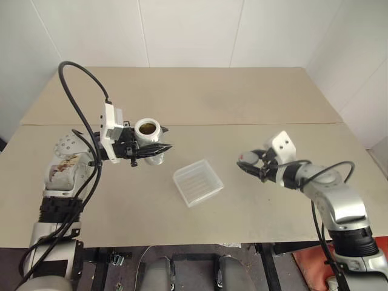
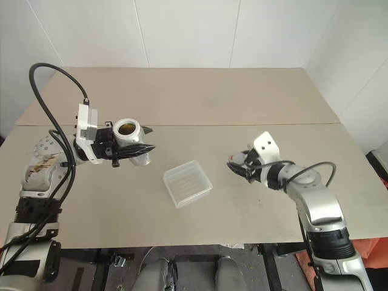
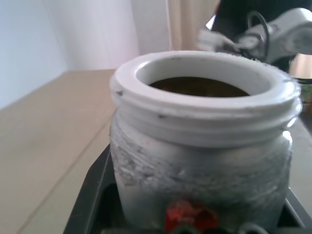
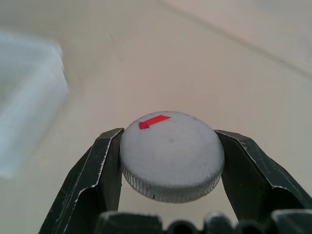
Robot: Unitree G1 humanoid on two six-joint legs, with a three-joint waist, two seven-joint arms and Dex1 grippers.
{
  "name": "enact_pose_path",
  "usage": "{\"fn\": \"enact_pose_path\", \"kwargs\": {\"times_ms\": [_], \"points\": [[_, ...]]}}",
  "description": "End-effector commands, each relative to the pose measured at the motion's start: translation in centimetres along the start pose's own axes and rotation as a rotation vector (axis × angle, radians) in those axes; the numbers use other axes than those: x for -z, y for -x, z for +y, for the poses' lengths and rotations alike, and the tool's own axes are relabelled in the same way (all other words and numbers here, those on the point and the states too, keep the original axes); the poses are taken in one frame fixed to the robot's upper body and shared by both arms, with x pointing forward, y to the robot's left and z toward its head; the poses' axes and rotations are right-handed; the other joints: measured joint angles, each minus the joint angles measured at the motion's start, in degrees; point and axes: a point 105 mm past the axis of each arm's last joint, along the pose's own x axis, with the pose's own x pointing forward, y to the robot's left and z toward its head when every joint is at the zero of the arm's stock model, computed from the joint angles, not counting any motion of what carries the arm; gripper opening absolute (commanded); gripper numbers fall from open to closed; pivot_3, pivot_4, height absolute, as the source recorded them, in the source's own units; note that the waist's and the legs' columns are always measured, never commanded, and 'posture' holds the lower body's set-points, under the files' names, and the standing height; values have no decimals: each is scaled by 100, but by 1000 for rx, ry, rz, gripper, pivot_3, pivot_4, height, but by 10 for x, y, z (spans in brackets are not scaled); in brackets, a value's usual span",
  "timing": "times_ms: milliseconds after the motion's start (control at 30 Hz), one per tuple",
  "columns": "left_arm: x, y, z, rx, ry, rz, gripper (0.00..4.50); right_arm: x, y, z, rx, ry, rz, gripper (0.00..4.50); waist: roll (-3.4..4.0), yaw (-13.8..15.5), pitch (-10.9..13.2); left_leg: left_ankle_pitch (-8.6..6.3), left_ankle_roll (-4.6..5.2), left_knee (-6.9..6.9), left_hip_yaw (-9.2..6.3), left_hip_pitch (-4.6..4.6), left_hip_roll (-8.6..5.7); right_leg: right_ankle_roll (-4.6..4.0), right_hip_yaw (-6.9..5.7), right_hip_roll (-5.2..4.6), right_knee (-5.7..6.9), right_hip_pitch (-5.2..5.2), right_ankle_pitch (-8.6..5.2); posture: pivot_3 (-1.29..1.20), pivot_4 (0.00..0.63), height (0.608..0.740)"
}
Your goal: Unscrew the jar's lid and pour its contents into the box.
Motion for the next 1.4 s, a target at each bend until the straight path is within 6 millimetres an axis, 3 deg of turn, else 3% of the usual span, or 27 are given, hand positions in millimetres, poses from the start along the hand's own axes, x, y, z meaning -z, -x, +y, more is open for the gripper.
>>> {"fn": "enact_pose_path", "kwargs": {"times_ms": [33,133,167,300,400,467,600,700,967,1067,1200,1400], "points": [[-8,-4,1,-60,-89,6,1996,9,-6,2,-1,20,10,3489,0,16,0,1,-1,0,0,0,0,0,0,0,-1,0,0,0,150,740],[-6,-9,6,-136,-176,40,1996,0,2,0,-24,19,-6,4412,0,29,0,1,-1,3,-3,3,-1,2,3,0,-3,8,1,0,150,740],[-3,-13,9,-163,-243,69,1996,-8,8,-2,-41,28,-16,4480,0,41,0,1,-1,3,-5,4,-1,2,1,1,-5,10,2,0,150,740],[5,-25,18,-244,-568,150,1996,-35,27,3,-157,6,-43,4480,0,99,0,0,1,3,-4,1,-3,1,-1,0,-8,9,2,0,150,740],[6,-44,18,-220,-1036,176,1996,-72,48,29,-415,-36,-77,4480,0,150,0,0,1,4,-5,3,-4,-4,-3,-1,-12,12,7,0,150,740],[4,-55,18,-181,-1287,158,1996,-86,57,44,-535,-25,-72,4480,-1,175,0,0,1,3,-9,2,-1,-8,-8,0,-16,15,13,0,150,740],[-10,-78,21,-126,-1780,44,1996,-105,65,57,-632,44,-63,4480,-6,205,3,-4,7,2,-13,-6,-3,-1,-21,-6,-30,20,17,0,150,740],[-10,-93,10,-49,-1994,-120,1996,-112,65,58,-644,68,-46,4480,-6,232,3,-11,19,7,-5,-13,-13,13,-20,-21,-29,16,20,0,150,740],[14,-110,-19,111,-2170,-286,1996,-121,62,54,-609,72,-74,4480,-6,233,3,-14,25,8,10,-61,-12,18,-19,-22,1,-35,18,0,150,740],[19,-112,-17,112,-2210,-255,1996,-127,64,52,-590,66,-103,4480,-6,230,3,-15,27,8,13,-61,-12,19,-19,-22,-3,-33,18,0,150,740],[11,-121,-15,46,-2215,-262,1996,-132,67,52,-590,51,-135,4480,-6,247,3,-15,28,9,11,-61,-12,19,-20,-23,-3,-29,17,0,150,740],[6,-112,2,-76,-2050,-137,1996,-125,63,54,-565,63,-132,4480,-7,241,3,-16,28,12,11,-60,-11,20,-21,-24,-2,-29,18,0,150,740]]}}
